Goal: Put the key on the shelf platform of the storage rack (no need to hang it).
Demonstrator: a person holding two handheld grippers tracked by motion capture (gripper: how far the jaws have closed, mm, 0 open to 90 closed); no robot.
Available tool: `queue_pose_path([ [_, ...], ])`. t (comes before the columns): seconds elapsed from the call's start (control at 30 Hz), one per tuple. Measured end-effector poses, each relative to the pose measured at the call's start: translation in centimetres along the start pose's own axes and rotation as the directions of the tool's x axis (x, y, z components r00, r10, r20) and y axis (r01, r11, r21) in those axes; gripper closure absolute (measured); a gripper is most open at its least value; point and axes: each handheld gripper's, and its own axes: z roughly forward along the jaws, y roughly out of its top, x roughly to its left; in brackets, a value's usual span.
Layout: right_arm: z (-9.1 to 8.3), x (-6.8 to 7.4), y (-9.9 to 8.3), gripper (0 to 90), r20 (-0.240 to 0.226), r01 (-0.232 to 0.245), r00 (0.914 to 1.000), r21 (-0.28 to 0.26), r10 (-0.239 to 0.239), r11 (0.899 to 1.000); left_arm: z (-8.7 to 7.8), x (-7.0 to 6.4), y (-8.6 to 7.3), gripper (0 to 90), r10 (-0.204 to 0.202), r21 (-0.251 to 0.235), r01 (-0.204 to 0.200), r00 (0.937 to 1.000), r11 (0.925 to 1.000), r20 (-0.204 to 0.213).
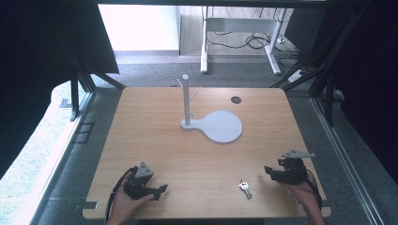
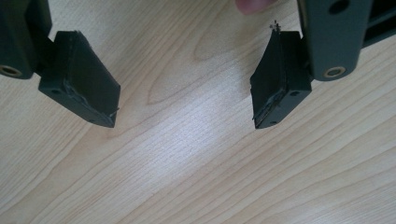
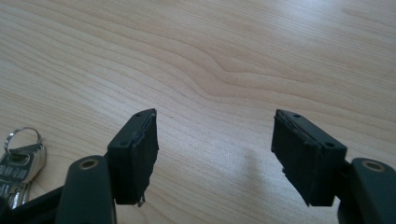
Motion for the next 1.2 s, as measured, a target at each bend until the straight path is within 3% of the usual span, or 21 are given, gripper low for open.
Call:
queue_pose_path([
  [0.13,-0.3,0.0,0.6,37.7,-0.007,-0.007,1.0000,0.031,0.007,0.999,-0.1,0.0,0.0,24.4,0.001,-0.004,-0.001,1.0000,1.0000,0.002],
  [0.4,-1.3,0.8,2.7,42.1,-0.032,0.067,0.9975,0.138,-0.063,0.988,0.0,-0.3,0.1,24.3,0.002,-0.002,-0.002,0.9999,1.0000,0.010],
  [0.8,-2.0,1.8,5.1,49.0,-0.077,0.123,0.9910,0.204,-0.109,0.971,0.0,-0.3,0.1,24.3,0.002,0.000,-0.002,0.9999,1.0000,0.015],
  [1.2,-2.0,3.1,6.9,53.4,-0.126,0.167,0.9827,0.279,-0.136,0.946,0.3,-0.4,0.0,24.3,0.002,0.006,-0.002,0.9998,1.0000,0.020],
])
